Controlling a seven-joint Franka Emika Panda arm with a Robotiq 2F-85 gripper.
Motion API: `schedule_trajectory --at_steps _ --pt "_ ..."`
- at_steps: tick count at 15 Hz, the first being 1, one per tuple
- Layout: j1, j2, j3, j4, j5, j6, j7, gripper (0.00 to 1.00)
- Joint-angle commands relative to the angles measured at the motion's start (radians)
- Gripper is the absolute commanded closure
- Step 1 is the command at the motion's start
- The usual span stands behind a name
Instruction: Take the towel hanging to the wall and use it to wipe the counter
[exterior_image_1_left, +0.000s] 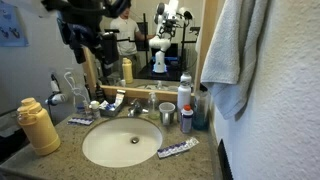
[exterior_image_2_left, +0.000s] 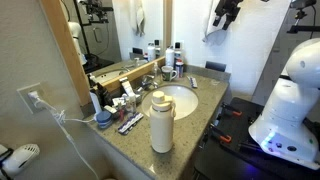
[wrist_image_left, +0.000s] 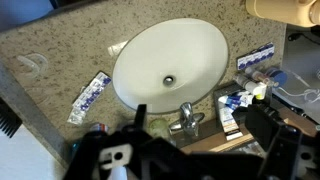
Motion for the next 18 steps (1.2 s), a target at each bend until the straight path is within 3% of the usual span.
schedule_trajectory --at_steps 1,5,8,11,18 --pt "-0.021 0.006 0.015 0.003 0.015 -0.003 -0.015 0.00" --pt "-0.016 0.092 0.114 -0.010 0.000 0.194 0.077 0.00" --pt "-0.053 0.195 0.233 0.020 -0.056 0.388 0.236 0.00" --pt "-0.129 0.277 0.322 0.074 -0.148 0.503 0.395 0.00" --pt "-0.348 0.343 0.396 0.231 -0.412 0.534 0.697 0.00"
